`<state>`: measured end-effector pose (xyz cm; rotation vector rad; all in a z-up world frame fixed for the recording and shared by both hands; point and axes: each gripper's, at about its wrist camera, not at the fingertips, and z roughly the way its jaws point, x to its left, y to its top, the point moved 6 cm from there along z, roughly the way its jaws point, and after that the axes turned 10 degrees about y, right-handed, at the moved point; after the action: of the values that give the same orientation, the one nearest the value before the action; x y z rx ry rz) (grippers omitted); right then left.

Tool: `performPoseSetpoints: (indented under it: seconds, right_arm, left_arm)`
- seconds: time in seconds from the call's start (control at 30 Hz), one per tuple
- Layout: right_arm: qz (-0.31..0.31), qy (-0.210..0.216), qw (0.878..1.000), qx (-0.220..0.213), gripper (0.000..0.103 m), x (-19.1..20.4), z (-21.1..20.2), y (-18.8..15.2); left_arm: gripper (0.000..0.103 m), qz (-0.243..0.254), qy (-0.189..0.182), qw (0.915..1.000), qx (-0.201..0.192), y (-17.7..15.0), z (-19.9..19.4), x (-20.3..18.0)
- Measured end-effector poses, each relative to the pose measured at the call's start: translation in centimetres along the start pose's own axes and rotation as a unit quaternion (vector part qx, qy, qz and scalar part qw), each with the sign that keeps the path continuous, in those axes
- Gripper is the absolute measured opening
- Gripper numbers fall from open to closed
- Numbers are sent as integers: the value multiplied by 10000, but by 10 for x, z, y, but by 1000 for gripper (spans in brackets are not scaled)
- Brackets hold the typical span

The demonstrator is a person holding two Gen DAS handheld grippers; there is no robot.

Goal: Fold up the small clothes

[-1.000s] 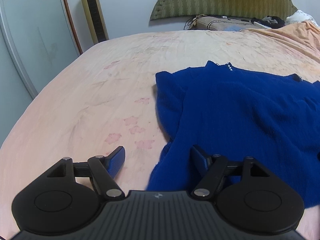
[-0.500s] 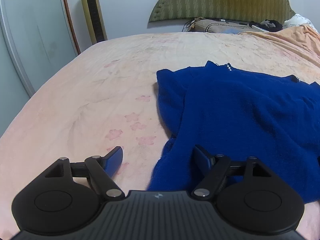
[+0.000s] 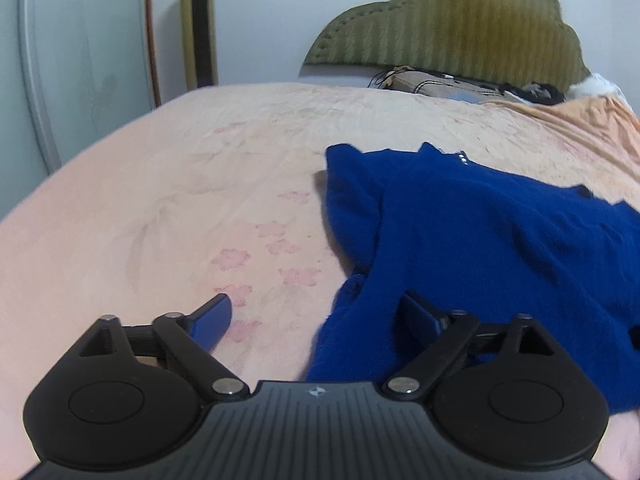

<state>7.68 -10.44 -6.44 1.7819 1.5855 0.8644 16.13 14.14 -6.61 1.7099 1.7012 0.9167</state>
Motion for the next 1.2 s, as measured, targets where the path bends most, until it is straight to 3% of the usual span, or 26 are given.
performPoseSetpoints:
  seconds: [0.27,0.4,0.63,0.8,0.93,1.03,1.2]
  right_arm:
    - [94,55,9999,-1,103,-1,0,0]
    - [83,47,10000,0,103,-1,0,0]
    - [68,-212,9988,-433,102,5,-19,3]
    - [-806,-120,9948,-616,102,47,-39,10]
    - [-1542,63,9872,-404,102,88,-44,4]
    - [-2034,319,9784,-177,101,115,-45,-7]
    - [-2797,165,9599,-49,98,150,-34,-20]
  left_arm:
    - [99,28,-26,10000,68,1,2,1]
    - [99,358,-153,9991,180,11,3,0]
    - [99,-95,-865,9959,240,51,20,18]
    - [99,-669,-1438,9868,318,76,44,29]
    - [99,-401,-1566,9851,586,84,67,24]
    - [99,-250,-1827,9789,877,84,83,22]
    - [99,-196,-2251,9689,1011,87,94,15]
